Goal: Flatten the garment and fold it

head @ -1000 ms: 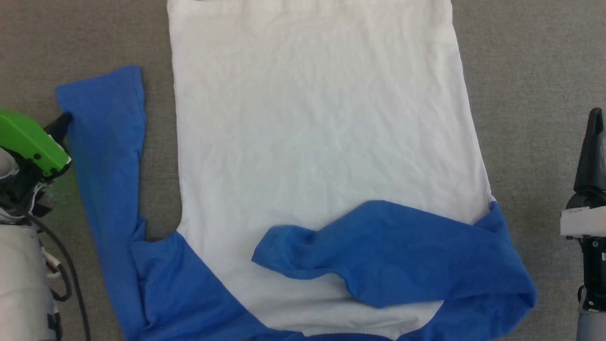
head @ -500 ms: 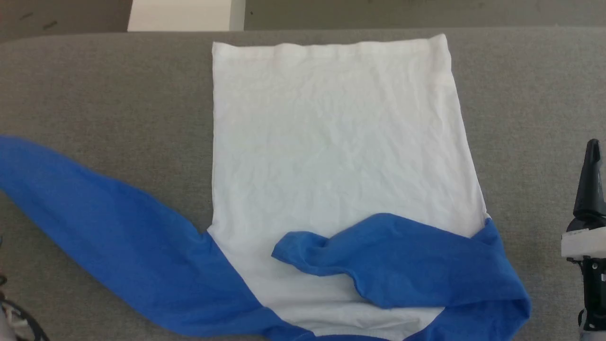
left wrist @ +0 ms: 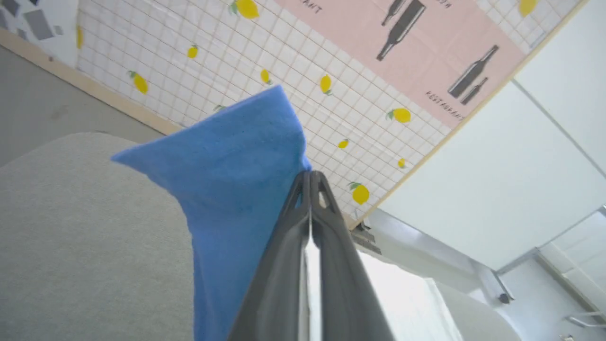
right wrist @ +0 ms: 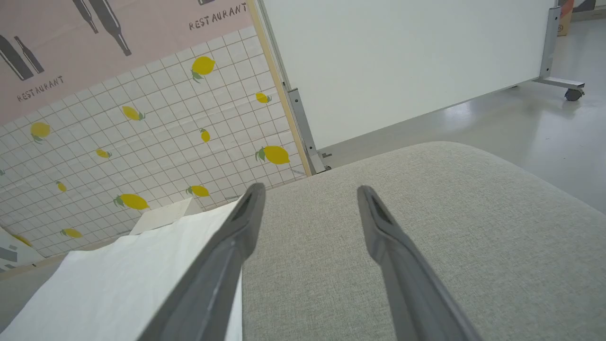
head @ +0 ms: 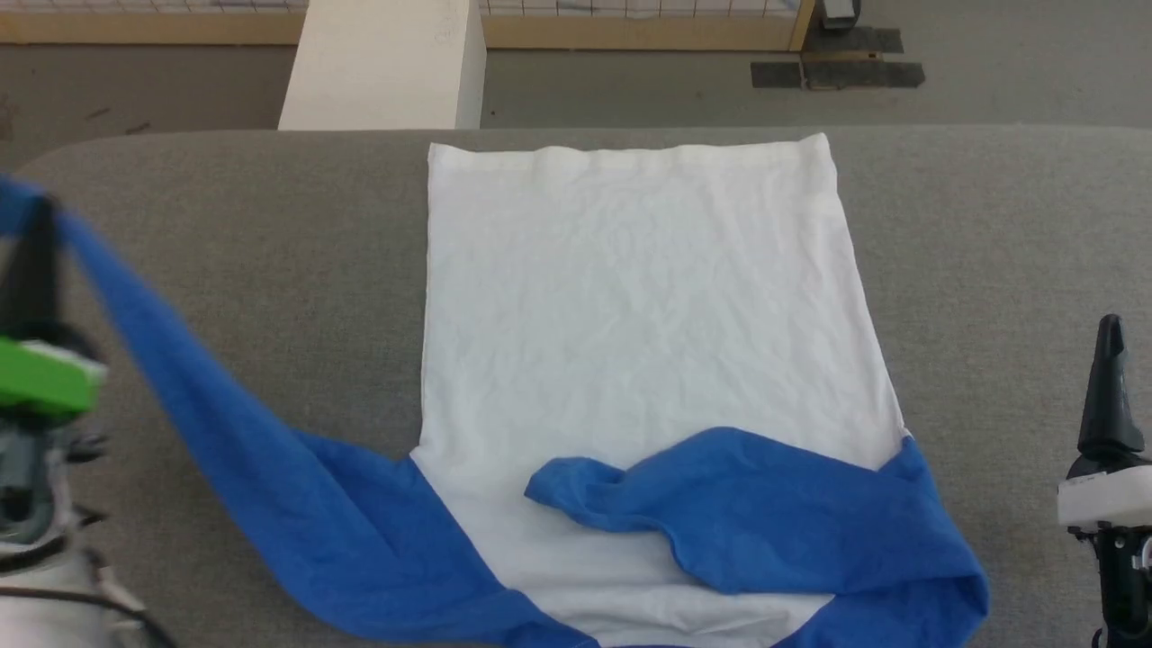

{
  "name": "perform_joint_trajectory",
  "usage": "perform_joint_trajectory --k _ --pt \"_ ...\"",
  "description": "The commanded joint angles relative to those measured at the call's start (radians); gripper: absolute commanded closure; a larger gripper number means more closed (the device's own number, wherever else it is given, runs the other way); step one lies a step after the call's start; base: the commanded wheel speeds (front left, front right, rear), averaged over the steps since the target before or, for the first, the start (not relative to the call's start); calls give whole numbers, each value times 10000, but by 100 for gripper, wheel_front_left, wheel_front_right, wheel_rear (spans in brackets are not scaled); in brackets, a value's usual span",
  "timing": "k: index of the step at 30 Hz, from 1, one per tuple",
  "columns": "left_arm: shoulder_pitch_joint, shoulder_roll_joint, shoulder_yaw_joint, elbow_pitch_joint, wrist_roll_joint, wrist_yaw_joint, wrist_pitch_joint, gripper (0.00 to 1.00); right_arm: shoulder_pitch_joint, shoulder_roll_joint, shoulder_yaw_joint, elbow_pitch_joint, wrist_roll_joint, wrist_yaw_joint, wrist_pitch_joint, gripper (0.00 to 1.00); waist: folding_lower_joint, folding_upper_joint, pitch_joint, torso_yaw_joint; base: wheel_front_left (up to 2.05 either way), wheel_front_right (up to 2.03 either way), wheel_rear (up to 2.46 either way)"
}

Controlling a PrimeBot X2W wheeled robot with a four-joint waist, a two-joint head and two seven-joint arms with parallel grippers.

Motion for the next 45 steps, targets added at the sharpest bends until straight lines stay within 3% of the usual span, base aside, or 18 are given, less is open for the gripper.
perform_joint_trajectory --k 1,7,13,21,28,29,30,31,34,39,41,43,45 --pt "31 -286 -667 -444 23 -77 205 100 86 5 32 60 52 -13 -57 0 0 0 -215 -17 0 0 0" --pt "-243 -1157 -3453 -1148 501 -134 725 100 138 5 239 139 98 -13 -50 0 0 0 -455 -338 0 0 0" --pt "-604 -1688 -6185 -135 947 -153 969 100 221 5 204 164 74 -13 23 0 0 0 -367 -911 0 0 0" --pt "-484 -1850 -9706 1390 606 -167 790 100 357 5 263 317 269 -13 -139 0 0 0 -6 -1502 0 0 0" --pt "-330 -1732 -12091 2551 480 -169 1213 100 293 5 332 553 361 -13 -374 0 0 0 193 -1617 0 0 0" --pt "-334 -1686 -12283 2642 381 -169 1300 79 267 5 351 607 371 -13 -410 0 0 0 199 -1611 0 0 0" --pt "-330 -1686 -12330 2676 265 -169 1313 6 249 5 362 649 377 -13 -435 0 0 0 195 -1589 0 0 0" --pt "-370 -1688 -12321 2664 155 -169 1290 0 233 5 374 683 380 -13 -455 0 0 0 193 -1547 0 0 0" --pt "-623 -1704 -11937 2338 -183 -169 973 0 214 5 386 719 361 -13 -466 0 0 0 159 -1389 0 0 0" --pt "-1156 -1472 -10001 1411 -409 245 -581 0 143 5 468 669 258 -13 -389 0 0 0 -13 -1117 0 0 0" --pt "-1350 -982 -9009 1269 271 739 -1757 0 115 5 593 582 202 -13 -278 0 0 0 -85 -1034 0 0 0" --pt "-1457 -125 -8432 1471 1661 1419 -2868 0 81 5 757 467 147 -13 -100 0 0 0 -127 -957 0 0 0" --pt "-1252 162 -7781 1699 2095 1870 -4012 0 33 5 870 337 95 -13 88 0 0 0 -124 -866 0 0 0"
